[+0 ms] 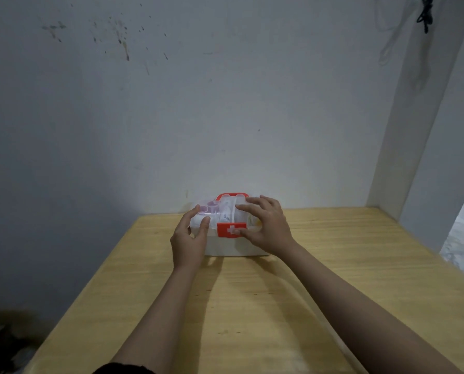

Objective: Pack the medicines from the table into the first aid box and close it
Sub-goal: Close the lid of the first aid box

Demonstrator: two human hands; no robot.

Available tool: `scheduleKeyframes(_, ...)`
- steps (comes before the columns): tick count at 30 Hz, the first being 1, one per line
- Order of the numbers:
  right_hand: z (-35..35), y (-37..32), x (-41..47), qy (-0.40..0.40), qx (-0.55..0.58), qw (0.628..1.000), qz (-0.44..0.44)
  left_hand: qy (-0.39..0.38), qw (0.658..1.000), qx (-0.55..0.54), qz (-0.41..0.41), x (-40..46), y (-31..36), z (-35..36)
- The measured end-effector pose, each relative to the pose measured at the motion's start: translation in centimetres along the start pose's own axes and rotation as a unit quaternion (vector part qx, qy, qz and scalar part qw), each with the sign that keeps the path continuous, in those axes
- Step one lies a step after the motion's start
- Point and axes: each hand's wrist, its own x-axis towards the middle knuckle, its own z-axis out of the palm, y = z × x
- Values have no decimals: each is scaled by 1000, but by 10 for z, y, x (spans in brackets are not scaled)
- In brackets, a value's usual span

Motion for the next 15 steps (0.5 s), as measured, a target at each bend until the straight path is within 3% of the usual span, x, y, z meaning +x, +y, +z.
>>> scheduleKeyframes(15, 16, 52, 62, -20, 34, 999, 37, -5, 1000, 6, 5, 52, -18, 52)
